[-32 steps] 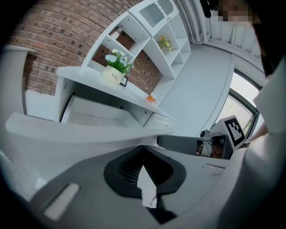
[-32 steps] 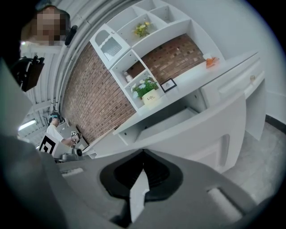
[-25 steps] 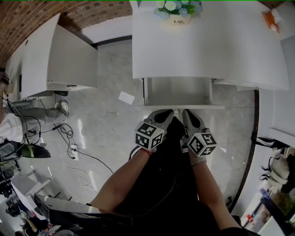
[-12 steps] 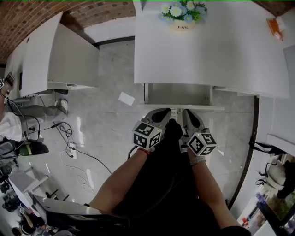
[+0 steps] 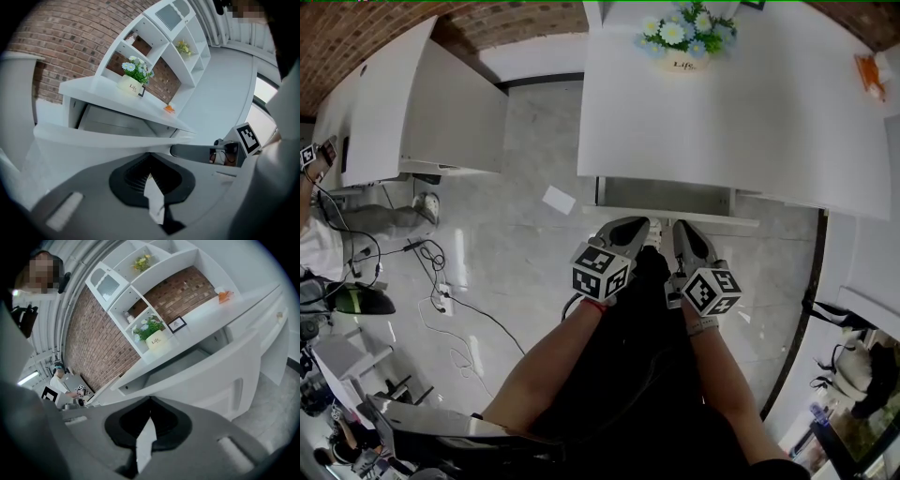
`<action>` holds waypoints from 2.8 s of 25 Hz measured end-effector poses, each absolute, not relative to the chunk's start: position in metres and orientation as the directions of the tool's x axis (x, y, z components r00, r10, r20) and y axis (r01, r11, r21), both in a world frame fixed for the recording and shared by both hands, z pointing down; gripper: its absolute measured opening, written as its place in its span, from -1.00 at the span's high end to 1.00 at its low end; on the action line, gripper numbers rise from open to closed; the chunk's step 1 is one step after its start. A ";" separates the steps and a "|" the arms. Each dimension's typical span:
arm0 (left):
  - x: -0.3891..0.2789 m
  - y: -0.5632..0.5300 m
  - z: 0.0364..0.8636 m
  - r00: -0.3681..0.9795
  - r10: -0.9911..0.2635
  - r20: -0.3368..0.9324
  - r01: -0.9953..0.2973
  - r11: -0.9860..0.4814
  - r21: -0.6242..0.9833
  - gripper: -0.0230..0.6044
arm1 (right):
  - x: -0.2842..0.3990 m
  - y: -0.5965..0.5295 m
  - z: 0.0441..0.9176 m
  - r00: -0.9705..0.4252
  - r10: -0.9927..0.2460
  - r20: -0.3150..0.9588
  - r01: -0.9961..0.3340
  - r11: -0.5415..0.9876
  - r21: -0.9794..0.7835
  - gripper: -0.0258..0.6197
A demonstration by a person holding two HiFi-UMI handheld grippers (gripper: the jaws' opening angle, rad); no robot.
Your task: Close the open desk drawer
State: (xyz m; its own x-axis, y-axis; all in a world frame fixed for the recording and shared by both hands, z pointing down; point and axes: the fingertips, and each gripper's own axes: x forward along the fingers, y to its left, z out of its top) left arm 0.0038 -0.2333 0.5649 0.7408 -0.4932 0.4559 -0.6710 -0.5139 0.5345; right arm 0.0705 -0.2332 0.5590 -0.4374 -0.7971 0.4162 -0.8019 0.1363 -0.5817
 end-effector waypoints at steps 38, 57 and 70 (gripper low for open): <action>0.007 -0.298 0.564 0.640 -0.603 0.477 -0.756 -0.380 0.534 0.92 | 0.074 -0.295 0.559 -0.534 -0.721 0.441 -0.783 0.224 -0.581 0.92; -0.011 -0.304 0.548 0.604 -0.671 0.430 -0.767 -0.343 0.542 0.92 | 0.072 -0.299 0.559 -0.571 -0.699 0.430 -0.776 0.287 -0.562 0.92; -0.055 -0.277 0.514 0.604 -0.710 0.362 -0.776 -0.420 0.470 0.92 | 0.091 -0.263 0.520 -0.514 -0.786 0.344 -0.808 0.309 -0.501 0.92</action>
State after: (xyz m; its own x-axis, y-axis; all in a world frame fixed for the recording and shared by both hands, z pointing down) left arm -0.0554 -0.2766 0.5145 0.6039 -0.7099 0.3623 -0.7761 -0.4203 0.4702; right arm 0.0906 -0.2625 0.5198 -0.5139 -0.7857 0.3444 -0.8084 0.3092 -0.5008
